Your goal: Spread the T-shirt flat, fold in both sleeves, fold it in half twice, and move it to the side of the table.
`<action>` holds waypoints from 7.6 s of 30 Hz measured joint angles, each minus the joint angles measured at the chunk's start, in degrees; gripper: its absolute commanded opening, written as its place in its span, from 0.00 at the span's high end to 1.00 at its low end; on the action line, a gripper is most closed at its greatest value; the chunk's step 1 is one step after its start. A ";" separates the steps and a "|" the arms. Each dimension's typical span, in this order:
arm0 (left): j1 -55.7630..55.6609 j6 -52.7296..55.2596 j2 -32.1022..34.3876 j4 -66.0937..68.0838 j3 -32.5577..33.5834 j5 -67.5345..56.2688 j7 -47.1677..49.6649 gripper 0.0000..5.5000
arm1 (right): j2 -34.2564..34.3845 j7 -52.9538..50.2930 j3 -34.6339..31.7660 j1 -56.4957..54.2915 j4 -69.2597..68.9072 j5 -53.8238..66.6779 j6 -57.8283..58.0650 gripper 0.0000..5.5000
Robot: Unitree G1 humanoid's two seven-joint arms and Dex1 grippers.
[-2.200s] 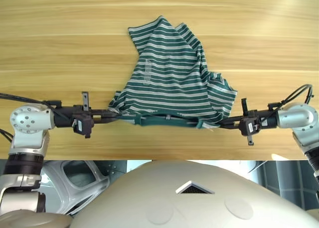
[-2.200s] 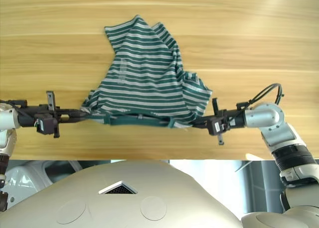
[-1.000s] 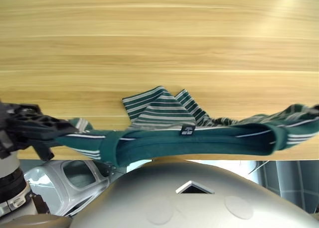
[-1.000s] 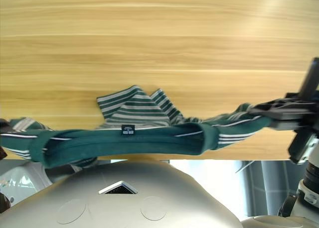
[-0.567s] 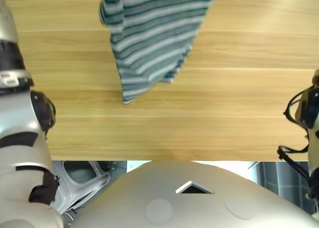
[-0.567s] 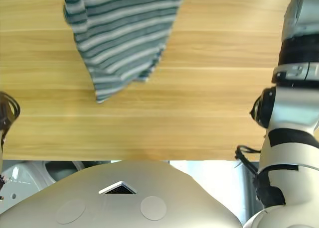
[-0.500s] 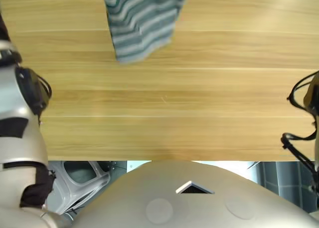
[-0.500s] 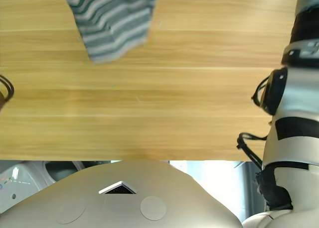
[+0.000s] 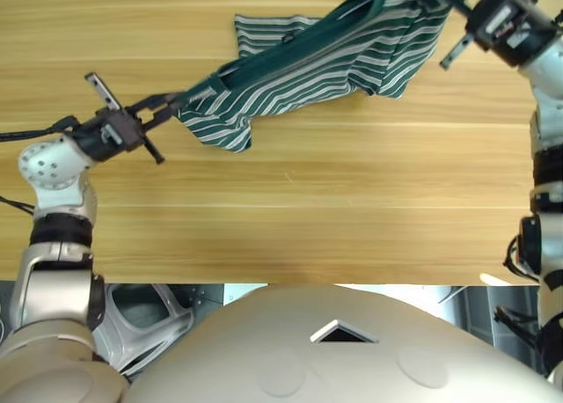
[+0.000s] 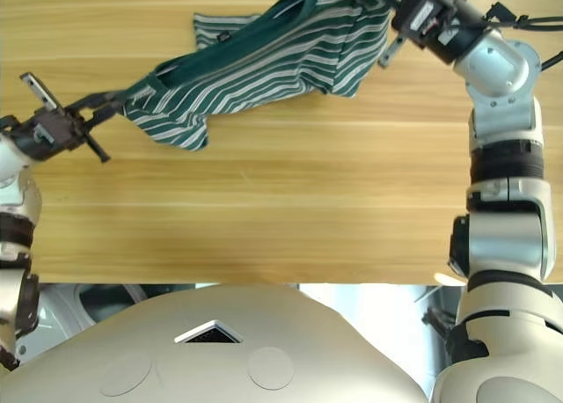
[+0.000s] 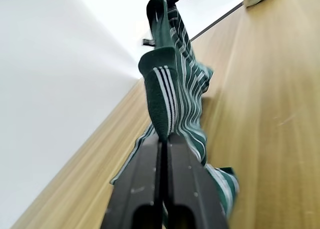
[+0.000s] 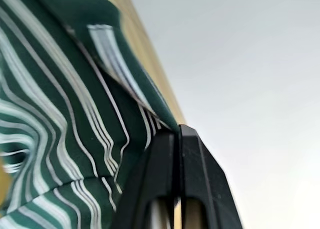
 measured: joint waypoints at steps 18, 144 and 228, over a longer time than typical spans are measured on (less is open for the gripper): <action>15.16 4.54 5.45 -19.50 -3.85 22.06 -6.50 0.94 | -9.81 26.67 14.34 28.13 -15.61 -3.29 2.41 1.00; -0.67 -0.12 6.41 -4.87 -1.73 40.98 42.76 1.00 | -3.46 -6.77 -5.44 34.38 -18.53 -7.72 11.27 1.00; 18.61 8.31 17.76 -12.72 -0.60 50.22 25.55 0.77 | 3.08 -2.01 -9.26 34.90 -25.28 -0.42 13.72 1.00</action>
